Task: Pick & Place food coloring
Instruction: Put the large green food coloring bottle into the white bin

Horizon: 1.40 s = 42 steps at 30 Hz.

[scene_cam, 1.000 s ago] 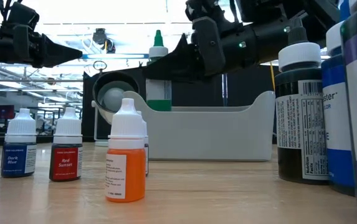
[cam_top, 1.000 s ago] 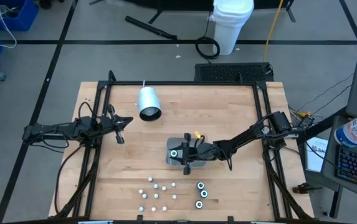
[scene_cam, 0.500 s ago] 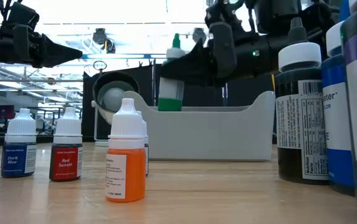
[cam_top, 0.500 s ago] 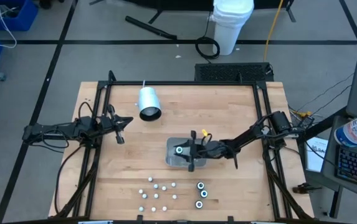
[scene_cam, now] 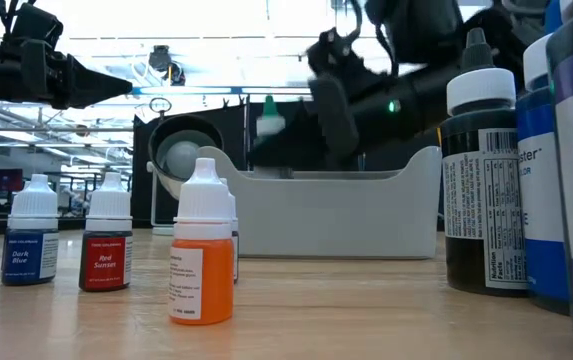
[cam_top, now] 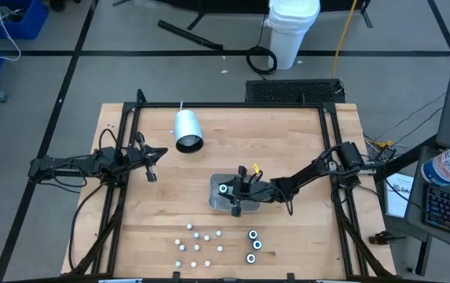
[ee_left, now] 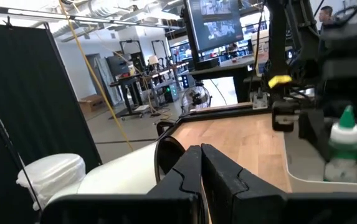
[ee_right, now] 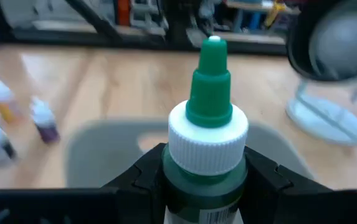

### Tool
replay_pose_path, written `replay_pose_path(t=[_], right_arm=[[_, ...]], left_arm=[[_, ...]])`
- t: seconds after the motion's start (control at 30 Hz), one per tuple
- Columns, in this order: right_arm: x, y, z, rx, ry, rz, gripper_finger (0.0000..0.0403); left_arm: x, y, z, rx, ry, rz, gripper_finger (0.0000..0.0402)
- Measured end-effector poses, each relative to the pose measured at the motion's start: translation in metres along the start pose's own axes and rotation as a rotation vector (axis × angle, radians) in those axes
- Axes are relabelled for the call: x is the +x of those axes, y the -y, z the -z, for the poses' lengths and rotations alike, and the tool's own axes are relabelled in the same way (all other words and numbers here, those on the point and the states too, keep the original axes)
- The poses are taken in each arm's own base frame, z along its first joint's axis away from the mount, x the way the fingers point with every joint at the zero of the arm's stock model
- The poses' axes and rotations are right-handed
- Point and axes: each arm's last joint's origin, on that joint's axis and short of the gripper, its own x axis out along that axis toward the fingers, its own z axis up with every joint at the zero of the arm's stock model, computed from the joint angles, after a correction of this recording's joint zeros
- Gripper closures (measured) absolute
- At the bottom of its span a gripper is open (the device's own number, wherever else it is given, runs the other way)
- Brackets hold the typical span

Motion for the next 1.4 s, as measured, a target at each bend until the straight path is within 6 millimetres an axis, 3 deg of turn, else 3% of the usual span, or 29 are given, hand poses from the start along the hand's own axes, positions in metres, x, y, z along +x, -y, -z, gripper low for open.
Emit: replay_pose_path(t=[0.57, 1.0, 1.4], right_arm=[[0.003, 0.003, 0.0, 0.015, 0.034, 0.007, 0.027], [0.014, 0.003, 0.019, 0.013, 0.073, -0.004, 0.0269], [0.009, -0.009, 0.02, -0.032, 0.05, -0.04, 0.0214]], left_arm=[[0.0, 0.0, -0.001, -0.002, 0.007, -0.002, 0.0382], [0.0, 0.0, 0.0, -0.022, 0.004, 0.001, 0.0382], [0.0, 0.0, 0.0, -0.028, 0.001, 0.005, 0.0382]])
